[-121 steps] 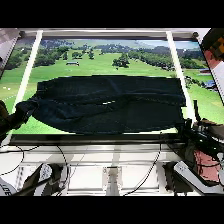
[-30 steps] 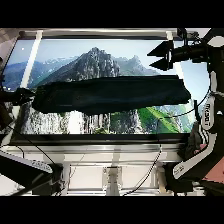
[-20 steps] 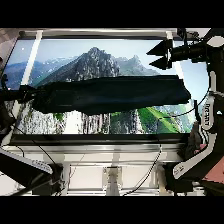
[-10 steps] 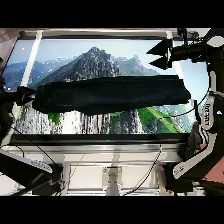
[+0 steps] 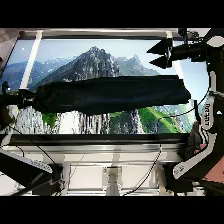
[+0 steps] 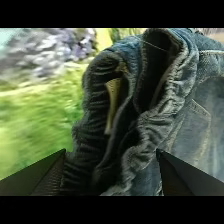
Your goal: Fold the clothes and pants, and hang the long-sleeved shirts on hangers.
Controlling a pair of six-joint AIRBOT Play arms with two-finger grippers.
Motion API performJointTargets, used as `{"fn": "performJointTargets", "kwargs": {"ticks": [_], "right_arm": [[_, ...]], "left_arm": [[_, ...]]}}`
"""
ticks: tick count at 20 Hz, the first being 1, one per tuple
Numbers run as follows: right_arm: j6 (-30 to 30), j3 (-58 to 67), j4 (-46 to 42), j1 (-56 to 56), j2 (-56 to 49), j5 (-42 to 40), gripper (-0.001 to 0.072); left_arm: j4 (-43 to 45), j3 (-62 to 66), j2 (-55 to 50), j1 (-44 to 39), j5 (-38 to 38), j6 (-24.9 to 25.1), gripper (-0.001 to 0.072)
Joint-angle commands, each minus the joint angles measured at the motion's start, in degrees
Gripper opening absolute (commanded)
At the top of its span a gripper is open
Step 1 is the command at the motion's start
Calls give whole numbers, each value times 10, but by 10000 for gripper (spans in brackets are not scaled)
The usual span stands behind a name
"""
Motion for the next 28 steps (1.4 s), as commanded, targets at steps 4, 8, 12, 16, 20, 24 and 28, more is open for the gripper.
{"fn": "performJointTargets", "kwargs": {"ticks": [4,8,12,16,20,24,28], "right_arm": [[0,0,-1,16,-1,-2,691],[-1,0,-12,73,-2,-15,318],[-5,0,-46,160,-4,-117,16],[-5,0,-85,252,-40,-180,12],[-2,0,-54,337,-130,-198,12],[3,-1,12,413,-214,-259,12],[46,0,22,465,-245,-309,13]], "left_arm": [[36,0,-6,-35,-1,-1,626],[27,0,-6,-54,-13,-1,33],[-7,0,6,-49,-57,1,32],[-7,0,68,-49,-77,1,31],[-7,0,159,-49,-93,-2,32],[-7,0,242,-50,-124,-22,32],[-7,0,305,-56,-152,-67,33]]}}
